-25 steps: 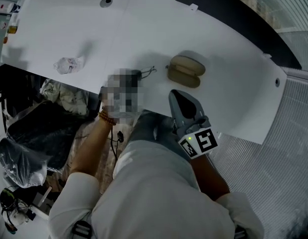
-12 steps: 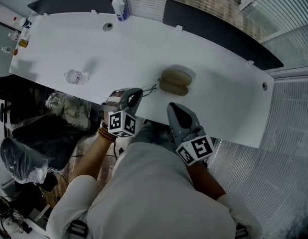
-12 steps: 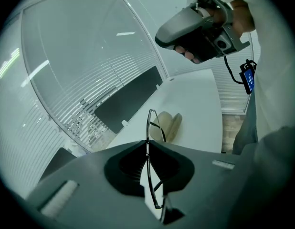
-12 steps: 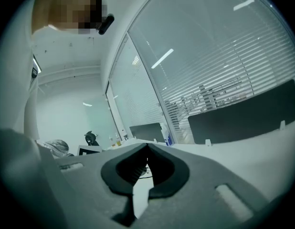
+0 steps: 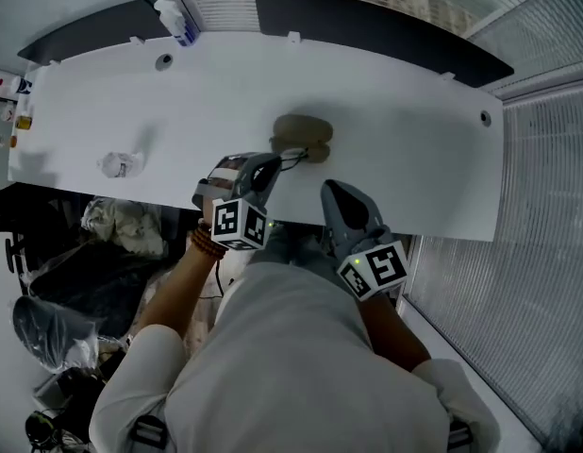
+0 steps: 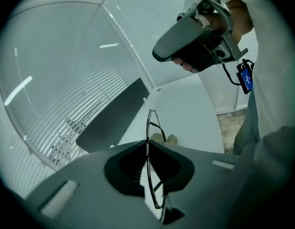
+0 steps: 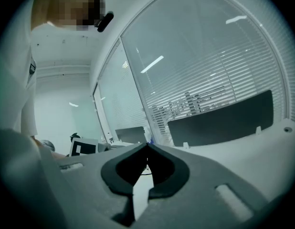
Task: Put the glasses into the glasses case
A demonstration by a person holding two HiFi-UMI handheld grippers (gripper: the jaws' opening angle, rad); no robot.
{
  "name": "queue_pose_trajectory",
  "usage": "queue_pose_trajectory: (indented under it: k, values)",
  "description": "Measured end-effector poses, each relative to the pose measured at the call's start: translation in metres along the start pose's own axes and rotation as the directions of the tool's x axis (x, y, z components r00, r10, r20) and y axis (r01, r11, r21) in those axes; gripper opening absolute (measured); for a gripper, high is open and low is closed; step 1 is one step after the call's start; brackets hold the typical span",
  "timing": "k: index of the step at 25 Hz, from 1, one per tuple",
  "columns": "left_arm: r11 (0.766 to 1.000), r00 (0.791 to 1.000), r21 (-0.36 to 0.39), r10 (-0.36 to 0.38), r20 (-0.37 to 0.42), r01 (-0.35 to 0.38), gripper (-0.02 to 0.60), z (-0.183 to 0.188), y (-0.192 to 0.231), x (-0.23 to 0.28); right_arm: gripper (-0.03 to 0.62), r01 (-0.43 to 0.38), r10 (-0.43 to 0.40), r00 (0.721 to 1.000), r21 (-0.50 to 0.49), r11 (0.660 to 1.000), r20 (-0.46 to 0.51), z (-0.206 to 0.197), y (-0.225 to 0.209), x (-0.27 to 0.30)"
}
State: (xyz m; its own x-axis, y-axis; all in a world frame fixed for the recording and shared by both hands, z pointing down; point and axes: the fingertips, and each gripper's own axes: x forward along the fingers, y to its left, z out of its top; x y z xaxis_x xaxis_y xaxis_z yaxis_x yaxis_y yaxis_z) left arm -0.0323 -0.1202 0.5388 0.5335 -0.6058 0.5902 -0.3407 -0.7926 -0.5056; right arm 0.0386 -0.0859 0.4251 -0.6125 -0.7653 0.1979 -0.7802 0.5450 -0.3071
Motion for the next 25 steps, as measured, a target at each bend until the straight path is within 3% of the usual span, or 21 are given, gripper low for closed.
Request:
queue_pose_trajectory:
  k: [4,10,19,25]
  values:
    - [0.996,0.998,0.064,-0.057,0.042,0.054,0.018,0.033,-0.018,0.023,0.002,0.080,-0.080,0.997,0.028,0.996,0.011,-0.003,-0.027,-0.027]
    - [0.989,0.995,0.130,-0.079,0.057,0.071,0.018,0.051,-0.018,0.044,0.002,0.096,-0.096,0.995,0.042,0.994,0.008,-0.008,-0.042,-0.036]
    - [0.950,0.992,0.289,-0.125,0.002,0.119,0.018,0.019,-0.006,0.088,0.001,0.089,-0.088,0.996,0.060,0.994,-0.028,-0.025,-0.057,-0.009]
    - [0.931,0.982,0.311,-0.187,-0.039,0.189,0.018,-0.011,-0.011,0.129,0.002,0.106,-0.099,0.992,0.084,0.991,-0.081,-0.052,-0.078,0.016]
